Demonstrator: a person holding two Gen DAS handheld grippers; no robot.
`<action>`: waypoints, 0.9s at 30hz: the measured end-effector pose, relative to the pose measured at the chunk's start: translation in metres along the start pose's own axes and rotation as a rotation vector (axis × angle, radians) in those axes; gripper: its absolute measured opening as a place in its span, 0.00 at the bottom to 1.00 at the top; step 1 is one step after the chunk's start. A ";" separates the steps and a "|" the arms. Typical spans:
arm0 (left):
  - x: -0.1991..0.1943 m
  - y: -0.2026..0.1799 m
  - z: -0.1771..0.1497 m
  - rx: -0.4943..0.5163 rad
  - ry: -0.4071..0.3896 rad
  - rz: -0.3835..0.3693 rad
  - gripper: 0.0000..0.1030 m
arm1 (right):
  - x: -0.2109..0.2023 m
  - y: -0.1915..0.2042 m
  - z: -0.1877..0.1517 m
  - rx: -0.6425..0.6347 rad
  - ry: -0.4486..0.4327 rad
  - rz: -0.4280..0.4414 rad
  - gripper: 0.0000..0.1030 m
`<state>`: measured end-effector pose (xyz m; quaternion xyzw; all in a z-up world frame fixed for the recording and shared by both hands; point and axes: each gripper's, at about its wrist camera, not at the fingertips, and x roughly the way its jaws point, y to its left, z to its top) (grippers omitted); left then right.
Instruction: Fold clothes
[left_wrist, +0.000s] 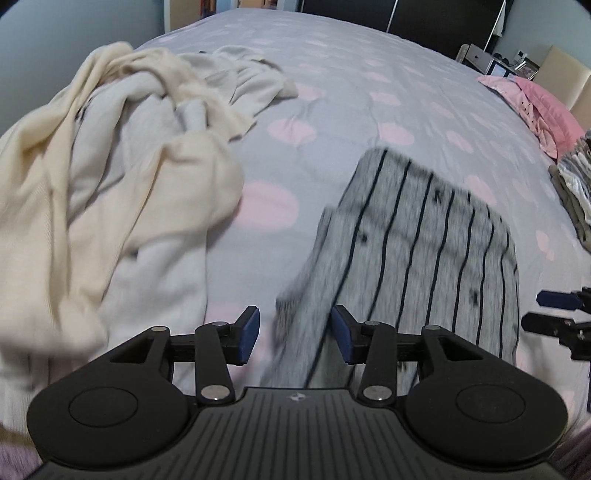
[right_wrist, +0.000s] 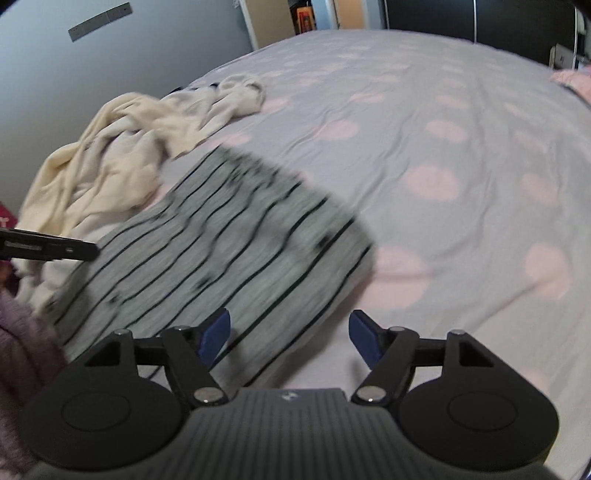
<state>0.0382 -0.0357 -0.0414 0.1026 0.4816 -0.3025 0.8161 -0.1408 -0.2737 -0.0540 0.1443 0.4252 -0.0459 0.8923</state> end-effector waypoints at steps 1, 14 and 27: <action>-0.002 -0.001 -0.006 -0.006 0.001 0.003 0.40 | 0.000 0.005 -0.007 0.009 0.013 0.003 0.72; -0.022 0.005 -0.066 -0.235 0.044 -0.025 0.51 | 0.011 0.042 -0.061 0.187 0.128 0.054 0.74; -0.008 -0.010 -0.080 -0.254 0.119 -0.105 0.52 | 0.021 0.058 -0.075 0.326 0.189 0.141 0.42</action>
